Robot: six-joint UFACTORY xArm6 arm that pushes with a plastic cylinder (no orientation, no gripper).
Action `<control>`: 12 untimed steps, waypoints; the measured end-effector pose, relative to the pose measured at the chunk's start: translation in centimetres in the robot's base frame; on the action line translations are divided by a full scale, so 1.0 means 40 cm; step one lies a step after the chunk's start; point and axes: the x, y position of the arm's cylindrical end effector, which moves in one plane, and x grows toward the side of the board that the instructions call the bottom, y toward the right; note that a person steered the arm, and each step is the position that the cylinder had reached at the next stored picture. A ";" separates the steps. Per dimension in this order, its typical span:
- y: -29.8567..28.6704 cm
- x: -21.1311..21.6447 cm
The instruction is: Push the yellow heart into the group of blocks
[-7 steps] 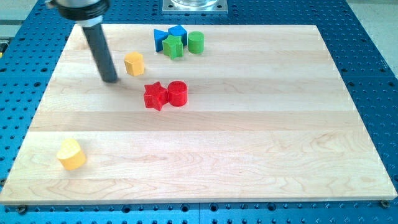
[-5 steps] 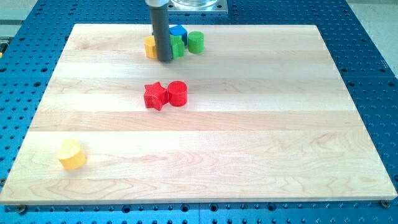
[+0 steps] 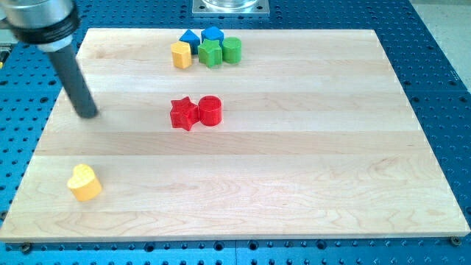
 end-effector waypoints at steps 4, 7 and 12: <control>0.335 0.250; -0.032 0.298; -0.101 0.373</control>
